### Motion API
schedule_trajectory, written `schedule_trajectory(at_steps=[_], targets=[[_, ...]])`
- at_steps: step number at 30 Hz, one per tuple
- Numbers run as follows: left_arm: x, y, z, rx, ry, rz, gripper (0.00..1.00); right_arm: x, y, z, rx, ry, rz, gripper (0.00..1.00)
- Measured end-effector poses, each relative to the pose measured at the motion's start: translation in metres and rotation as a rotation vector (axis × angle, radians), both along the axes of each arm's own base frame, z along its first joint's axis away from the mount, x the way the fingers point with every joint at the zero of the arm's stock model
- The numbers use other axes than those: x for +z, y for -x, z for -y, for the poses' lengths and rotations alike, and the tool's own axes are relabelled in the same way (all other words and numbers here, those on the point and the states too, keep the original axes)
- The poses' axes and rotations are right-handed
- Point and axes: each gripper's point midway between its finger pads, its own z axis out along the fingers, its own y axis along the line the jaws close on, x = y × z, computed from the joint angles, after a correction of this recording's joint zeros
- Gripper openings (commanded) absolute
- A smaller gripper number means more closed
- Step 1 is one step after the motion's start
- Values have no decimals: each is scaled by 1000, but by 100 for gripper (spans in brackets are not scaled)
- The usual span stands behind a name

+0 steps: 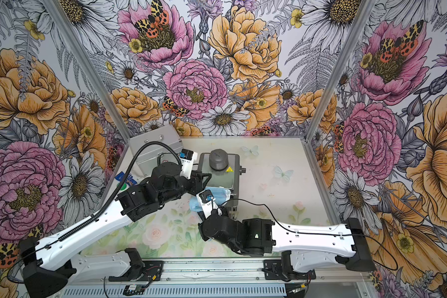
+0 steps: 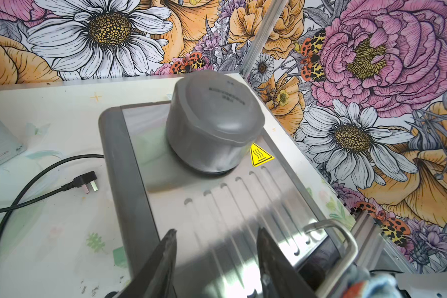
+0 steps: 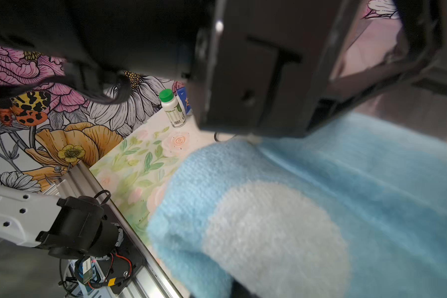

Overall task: Wipe the surface of a coffee machine
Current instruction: Wipe the dirt from the surface of the coffee machine.

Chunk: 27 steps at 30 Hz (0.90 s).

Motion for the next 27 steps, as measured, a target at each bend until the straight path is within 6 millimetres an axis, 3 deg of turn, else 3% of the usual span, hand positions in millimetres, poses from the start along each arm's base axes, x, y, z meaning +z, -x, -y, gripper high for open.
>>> schedule_trajectory(at_steps=[4, 10, 18, 27], targets=[[-3, -3, -1, 9, -1, 1, 50, -1, -3, -8, -5, 8, 13, 0], [-8, -13, -8, 34, 15, -3, 51, 2, -16, -1, -65, -6, 21, 0], [-6, -9, -11, 19, 23, 3, 62, -1, -20, 29, -141, -55, 7, 0], [-5, -23, -28, 50, 14, 12, 62, -23, -24, 66, -221, -12, -15, 0]])
